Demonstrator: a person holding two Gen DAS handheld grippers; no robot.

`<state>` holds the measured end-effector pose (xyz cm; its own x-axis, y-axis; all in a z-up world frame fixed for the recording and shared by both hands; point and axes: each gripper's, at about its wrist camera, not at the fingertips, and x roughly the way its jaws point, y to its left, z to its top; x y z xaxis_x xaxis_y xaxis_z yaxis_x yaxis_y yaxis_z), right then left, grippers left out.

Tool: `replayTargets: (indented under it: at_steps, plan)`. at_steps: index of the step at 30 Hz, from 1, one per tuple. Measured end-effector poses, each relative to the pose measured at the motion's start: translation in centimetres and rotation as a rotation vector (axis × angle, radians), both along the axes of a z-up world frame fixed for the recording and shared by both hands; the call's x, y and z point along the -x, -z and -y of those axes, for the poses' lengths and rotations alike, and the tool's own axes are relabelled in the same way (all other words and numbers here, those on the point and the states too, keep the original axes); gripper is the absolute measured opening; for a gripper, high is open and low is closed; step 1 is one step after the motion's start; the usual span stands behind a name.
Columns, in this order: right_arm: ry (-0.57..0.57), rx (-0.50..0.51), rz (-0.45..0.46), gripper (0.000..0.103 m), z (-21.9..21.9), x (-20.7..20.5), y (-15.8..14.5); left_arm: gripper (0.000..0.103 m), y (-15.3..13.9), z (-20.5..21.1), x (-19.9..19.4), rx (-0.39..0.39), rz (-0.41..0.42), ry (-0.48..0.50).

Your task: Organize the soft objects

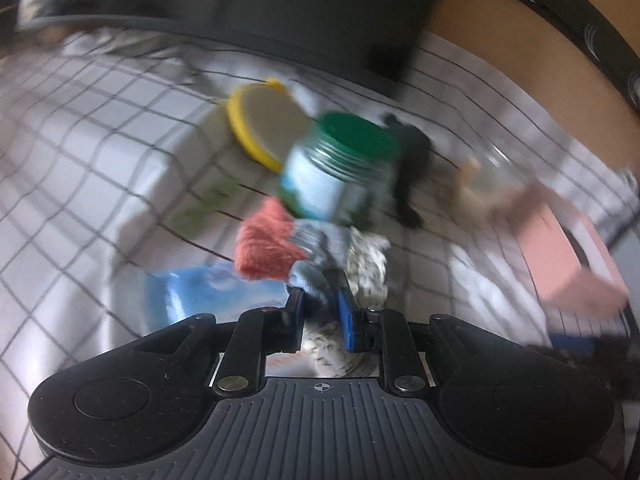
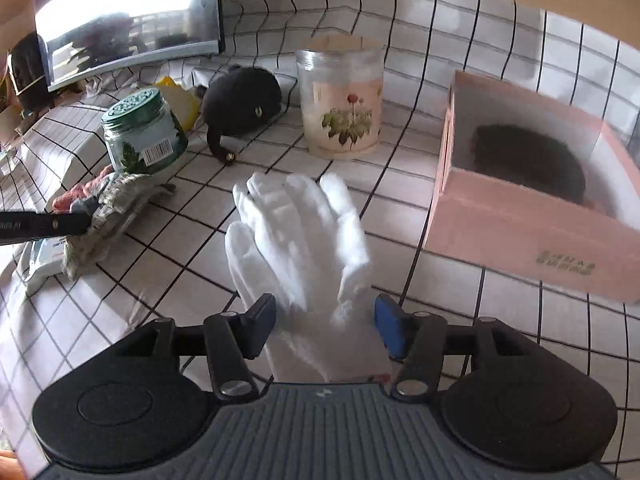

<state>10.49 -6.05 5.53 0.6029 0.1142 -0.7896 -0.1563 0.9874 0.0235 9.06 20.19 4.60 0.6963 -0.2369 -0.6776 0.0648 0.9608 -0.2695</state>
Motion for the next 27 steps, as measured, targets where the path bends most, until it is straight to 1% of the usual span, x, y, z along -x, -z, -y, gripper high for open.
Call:
replayTargets:
  at_steps: [2,4,6,8,10,12,14,16,19,21,22,23,25,27]
  plan:
    - [-0.007,0.01,0.017,0.064,-0.2,0.3,0.1,0.021,-0.1,1.2,0.3,-0.029,0.002,0.044]
    - [-0.02,0.014,0.04,0.07,-0.3,0.4,0.3,0.021,-0.1,2.0,0.7,-0.021,-0.009,0.101]
    - [-0.009,0.016,0.07,0.078,-0.3,0.6,0.7,0.021,-0.2,2.7,1.1,-0.016,-0.02,0.145]
    - [0.008,0.013,0.093,0.081,-0.1,0.8,0.9,0.021,-0.2,3.3,1.6,-0.023,-0.037,0.178]
    - [0.01,0.011,0.118,0.082,0.0,1.2,1.1,0.021,-0.3,3.7,2.2,-0.045,-0.037,0.214]
    - [0.012,0.01,0.118,0.083,0.1,1.2,1.0,0.021,-0.5,4.0,2.9,-0.071,-0.034,0.248]
    - [0.016,0.012,0.12,0.085,0.1,1.1,1.1,0.021,-0.8,3.9,3.3,-0.097,-0.025,0.251]
    - [0.022,0.014,0.12,0.086,0.0,1.0,1.2,0.021,-1.3,3.8,3.3,-0.116,-0.011,0.23]
    - [0.026,0.014,0.12,0.087,0.1,1.0,1.2,0.021,-2.1,3.2,2.7,-0.111,0.021,0.151]
    - [0.028,0.013,0.12,0.088,0.1,1.0,1.3,0.021,-2.3,2.7,2.0,-0.116,0.016,0.094]
    - [0.027,0.013,0.12,0.088,0.1,1.0,1.3,0.021,-2.3,2.4,1.5,-0.121,0.0,0.059]
    - [0.024,0.012,0.12,0.089,0.1,1.1,1.3,0.021,-2.3,2.0,1.1,-0.113,-0.023,0.016]
    - [0.022,0.011,0.119,0.089,0.1,1.1,1.3,0.021,-2.1,0.6,0.7,-0.056,-0.056,-0.047]
    - [0.022,0.01,0.119,0.09,0.1,1.0,1.3,0.021,-1.9,-0.4,0.6,-0.028,-0.061,-0.109]
